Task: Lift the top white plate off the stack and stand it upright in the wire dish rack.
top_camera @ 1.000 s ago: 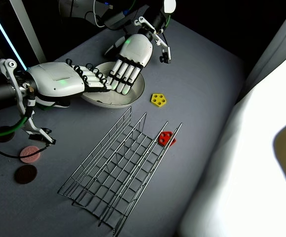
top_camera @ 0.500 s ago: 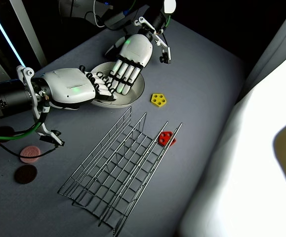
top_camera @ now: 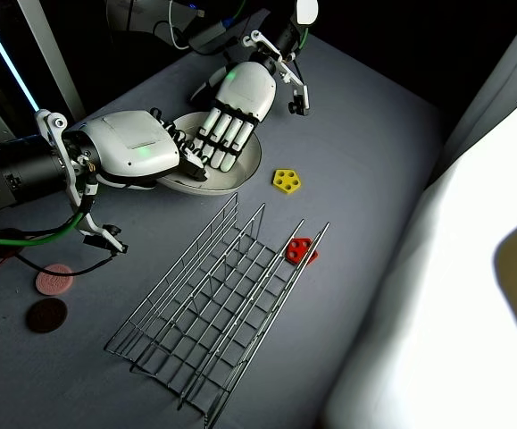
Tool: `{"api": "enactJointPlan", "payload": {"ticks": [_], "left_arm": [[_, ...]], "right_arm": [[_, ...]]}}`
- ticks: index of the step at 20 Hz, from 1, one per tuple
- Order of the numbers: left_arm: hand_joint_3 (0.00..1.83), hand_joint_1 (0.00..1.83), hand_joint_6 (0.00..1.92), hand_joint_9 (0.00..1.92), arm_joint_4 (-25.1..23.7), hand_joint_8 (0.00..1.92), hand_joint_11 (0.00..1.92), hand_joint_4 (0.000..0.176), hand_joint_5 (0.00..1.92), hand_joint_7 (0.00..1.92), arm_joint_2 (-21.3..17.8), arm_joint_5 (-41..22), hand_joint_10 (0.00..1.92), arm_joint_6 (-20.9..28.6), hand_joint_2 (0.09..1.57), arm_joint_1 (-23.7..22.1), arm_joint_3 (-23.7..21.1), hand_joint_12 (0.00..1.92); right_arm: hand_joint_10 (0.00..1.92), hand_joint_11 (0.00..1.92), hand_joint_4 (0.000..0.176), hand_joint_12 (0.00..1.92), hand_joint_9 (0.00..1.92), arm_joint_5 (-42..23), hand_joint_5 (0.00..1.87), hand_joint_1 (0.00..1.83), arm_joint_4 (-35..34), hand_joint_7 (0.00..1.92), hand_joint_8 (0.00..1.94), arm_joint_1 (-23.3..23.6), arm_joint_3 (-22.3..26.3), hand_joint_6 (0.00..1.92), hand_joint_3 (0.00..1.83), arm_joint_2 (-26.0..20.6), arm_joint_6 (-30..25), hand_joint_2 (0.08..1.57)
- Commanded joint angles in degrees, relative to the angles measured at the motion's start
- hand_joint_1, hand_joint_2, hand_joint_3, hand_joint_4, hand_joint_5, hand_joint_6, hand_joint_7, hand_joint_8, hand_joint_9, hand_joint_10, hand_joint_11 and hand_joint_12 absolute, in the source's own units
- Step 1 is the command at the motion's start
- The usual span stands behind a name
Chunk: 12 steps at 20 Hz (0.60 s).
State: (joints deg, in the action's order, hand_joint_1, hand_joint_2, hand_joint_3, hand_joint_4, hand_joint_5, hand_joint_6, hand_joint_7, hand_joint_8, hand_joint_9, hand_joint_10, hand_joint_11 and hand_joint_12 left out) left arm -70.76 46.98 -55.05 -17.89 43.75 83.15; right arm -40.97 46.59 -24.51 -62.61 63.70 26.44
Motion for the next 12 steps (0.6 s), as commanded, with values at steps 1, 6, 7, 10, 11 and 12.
{"api": "enactJointPlan", "payload": {"ticks": [1,6,7,10,11,12], "left_arm": [[0.0,0.19,0.0,0.1,-1.83,0.01,0.12,0.0,0.08,0.09,1.1,5.57,0.01,0.15,0.91,0.23,-0.21,0.02],[0.0,0.23,0.0,0.11,3.34,0.0,0.13,0.0,0.08,0.1,0.05,3.86,0.01,0.19,0.91,0.35,0.57,0.03],[0.0,0.23,0.0,0.12,4.94,0.01,0.14,0.0,0.08,0.11,-0.39,2.99,0.01,0.22,0.9,0.23,1.08,0.03],[0.0,0.19,0.0,0.08,9.35,0.0,0.1,0.0,0.06,0.08,-2.02,-0.01,0.0,0.26,0.92,-0.25,2.46,0.01],[0.0,0.19,0.0,0.08,10.26,0.0,0.1,0.0,0.06,0.08,-2.59,-0.84,0.0,0.27,0.92,-0.59,2.72,0.01],[0.01,0.18,0.0,0.07,11.21,0.0,0.1,0.0,0.05,0.07,-3.26,-1.73,0.0,0.32,0.92,-1.07,3.01,0.01]], "right_arm": [[0.54,1.05,0.0,1.25,1.22,-2.6,1.0,1.5,-1.6,1.15,0.46,0.14,-0.07,0.89,0.0,-0.44,-0.17,1.03],[0.63,1.09,0.0,1.21,1.16,-3.04,0.97,1.5,-1.61,1.13,0.48,0.14,0.78,0.96,0.0,-0.45,-0.17,1.03],[0.62,1.09,0.0,1.18,1.15,-3.06,0.99,1.5,-1.81,1.17,0.42,0.39,1.09,0.95,0.0,-0.45,-0.18,1.03],[0.51,1.12,0.0,1.14,1.2,-3.1,1.03,1.5,-2.88,1.26,0.25,2.13,2.47,0.93,0.0,-0.98,-1.9,1.01],[0.51,1.12,0.0,1.14,1.2,-3.1,1.03,1.5,-3.01,1.26,0.25,2.79,2.98,0.93,0.0,-1.32,-2.98,1.01],[0.49,1.13,0.0,1.12,1.22,-3.1,1.05,1.5,-3.32,1.31,0.15,3.54,3.59,0.91,0.0,-1.73,-3.61,1.01]]}}
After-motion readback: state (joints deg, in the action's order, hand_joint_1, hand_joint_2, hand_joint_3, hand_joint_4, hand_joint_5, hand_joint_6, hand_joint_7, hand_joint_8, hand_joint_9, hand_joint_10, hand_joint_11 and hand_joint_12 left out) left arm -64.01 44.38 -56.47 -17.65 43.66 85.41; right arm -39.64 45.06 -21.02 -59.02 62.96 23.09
